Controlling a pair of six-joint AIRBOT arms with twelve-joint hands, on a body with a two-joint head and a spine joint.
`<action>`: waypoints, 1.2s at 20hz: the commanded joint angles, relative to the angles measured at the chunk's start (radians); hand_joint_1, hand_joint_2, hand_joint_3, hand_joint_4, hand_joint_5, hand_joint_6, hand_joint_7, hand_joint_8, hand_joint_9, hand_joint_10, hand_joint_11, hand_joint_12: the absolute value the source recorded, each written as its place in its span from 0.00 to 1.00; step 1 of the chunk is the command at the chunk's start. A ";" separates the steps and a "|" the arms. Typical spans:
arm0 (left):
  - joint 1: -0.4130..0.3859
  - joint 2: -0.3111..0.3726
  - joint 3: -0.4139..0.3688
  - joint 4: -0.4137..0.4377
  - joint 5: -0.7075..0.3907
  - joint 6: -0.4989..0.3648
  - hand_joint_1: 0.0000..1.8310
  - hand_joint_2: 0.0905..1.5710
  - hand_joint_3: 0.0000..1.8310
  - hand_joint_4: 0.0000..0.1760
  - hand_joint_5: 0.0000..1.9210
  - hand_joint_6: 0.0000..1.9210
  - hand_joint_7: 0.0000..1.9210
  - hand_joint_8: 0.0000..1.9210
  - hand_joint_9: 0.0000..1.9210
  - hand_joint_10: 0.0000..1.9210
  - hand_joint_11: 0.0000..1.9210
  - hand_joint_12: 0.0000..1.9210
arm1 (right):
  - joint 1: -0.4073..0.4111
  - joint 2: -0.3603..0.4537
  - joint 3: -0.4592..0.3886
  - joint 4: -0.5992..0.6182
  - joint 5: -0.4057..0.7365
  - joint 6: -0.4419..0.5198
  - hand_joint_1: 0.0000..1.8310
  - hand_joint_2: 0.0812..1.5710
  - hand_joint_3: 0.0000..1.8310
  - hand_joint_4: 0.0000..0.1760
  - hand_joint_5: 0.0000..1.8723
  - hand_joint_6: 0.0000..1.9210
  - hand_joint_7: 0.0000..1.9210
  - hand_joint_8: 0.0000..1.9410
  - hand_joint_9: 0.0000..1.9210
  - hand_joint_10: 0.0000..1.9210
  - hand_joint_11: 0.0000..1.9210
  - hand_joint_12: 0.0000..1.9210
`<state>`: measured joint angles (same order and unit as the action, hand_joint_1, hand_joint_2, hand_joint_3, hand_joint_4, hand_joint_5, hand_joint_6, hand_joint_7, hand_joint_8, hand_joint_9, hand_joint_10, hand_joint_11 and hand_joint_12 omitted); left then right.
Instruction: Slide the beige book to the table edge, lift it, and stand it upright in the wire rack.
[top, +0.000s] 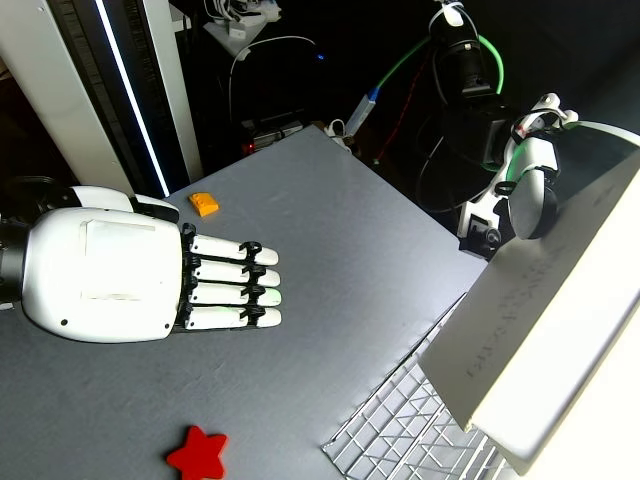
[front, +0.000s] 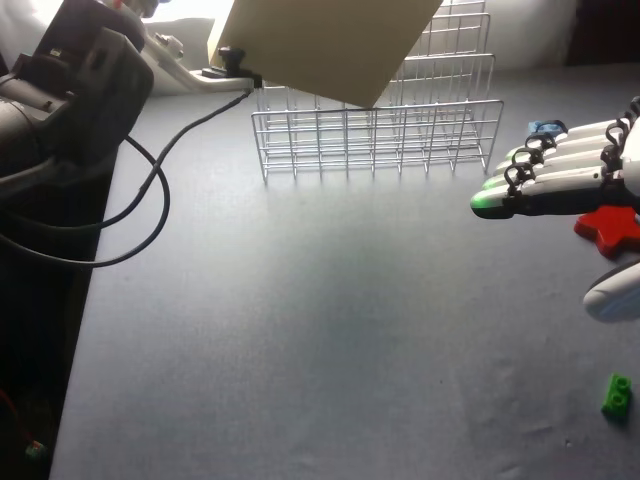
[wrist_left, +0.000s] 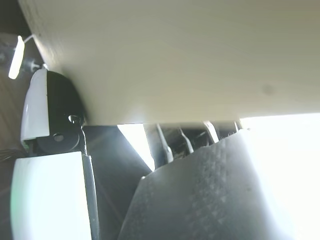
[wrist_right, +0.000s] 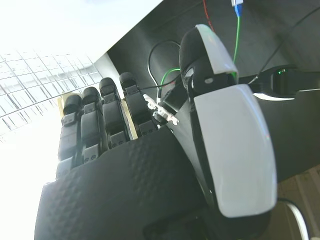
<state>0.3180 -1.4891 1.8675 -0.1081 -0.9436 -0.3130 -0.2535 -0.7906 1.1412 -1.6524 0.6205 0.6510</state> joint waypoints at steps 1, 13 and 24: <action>-0.005 0.002 0.009 -0.026 -0.136 -0.023 0.66 0.75 0.00 0.00 0.39 0.61 0.47 0.70 0.46 0.68 0.33 0.89 | 0.014 0.005 0.002 0.059 0.013 0.003 0.07 0.75 0.00 0.00 0.00 0.00 0.02 0.00 0.01 0.00 0.00 0.00; 0.025 -0.068 0.051 -0.113 -0.206 -0.029 0.67 0.75 0.00 0.00 0.39 0.61 0.47 0.70 0.46 0.69 0.32 0.90 | 0.017 0.005 0.002 0.059 0.015 0.003 0.07 0.74 0.00 0.00 0.01 0.00 0.02 0.00 0.01 0.00 0.00 0.00; 0.072 -0.138 0.128 -0.147 -0.253 -0.060 0.73 0.76 0.00 0.00 0.35 0.62 0.43 0.69 0.40 0.80 0.31 0.91 | 0.019 0.004 0.002 0.059 0.019 0.003 0.07 0.75 0.00 0.00 0.01 0.00 0.03 0.00 0.01 0.00 0.00 0.00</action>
<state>0.3946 -1.6329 1.9869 -0.2398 -1.0676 -0.3508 -0.2493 -0.7914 1.1412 -1.6531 0.6250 0.6506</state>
